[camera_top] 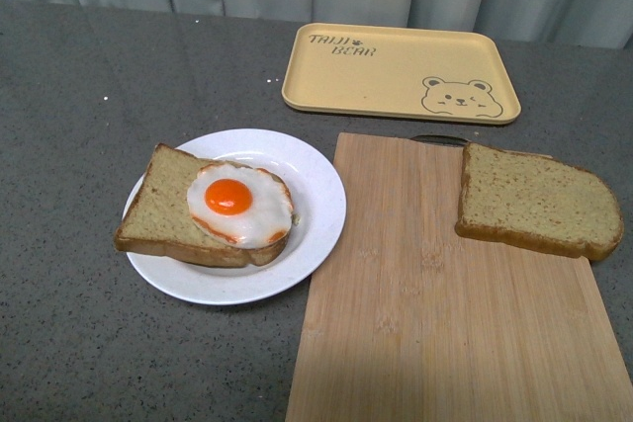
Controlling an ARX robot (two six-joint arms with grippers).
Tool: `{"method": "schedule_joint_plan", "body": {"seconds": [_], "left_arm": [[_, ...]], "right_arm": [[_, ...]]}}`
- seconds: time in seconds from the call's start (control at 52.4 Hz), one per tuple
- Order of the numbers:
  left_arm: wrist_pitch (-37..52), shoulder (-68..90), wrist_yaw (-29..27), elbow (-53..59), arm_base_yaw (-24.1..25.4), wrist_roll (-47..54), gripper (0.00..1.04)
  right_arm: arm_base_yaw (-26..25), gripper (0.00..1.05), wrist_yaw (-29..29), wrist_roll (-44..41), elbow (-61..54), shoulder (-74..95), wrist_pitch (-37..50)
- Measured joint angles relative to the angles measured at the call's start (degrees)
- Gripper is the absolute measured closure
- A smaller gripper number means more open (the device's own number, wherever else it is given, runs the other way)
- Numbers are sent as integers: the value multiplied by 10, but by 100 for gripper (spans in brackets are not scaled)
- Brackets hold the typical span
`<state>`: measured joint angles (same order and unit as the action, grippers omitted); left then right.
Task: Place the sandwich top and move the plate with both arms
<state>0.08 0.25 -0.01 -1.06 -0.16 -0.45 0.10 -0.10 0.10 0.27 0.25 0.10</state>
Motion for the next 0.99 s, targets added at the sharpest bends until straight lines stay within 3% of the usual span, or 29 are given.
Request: {"method": "schedule_joint_plan", "body": {"seconds": [0.992], "left_arm": [[0,0,0,0,0,0,7]], "right_arm": [[0,9,0,0,0,0,0]]}}
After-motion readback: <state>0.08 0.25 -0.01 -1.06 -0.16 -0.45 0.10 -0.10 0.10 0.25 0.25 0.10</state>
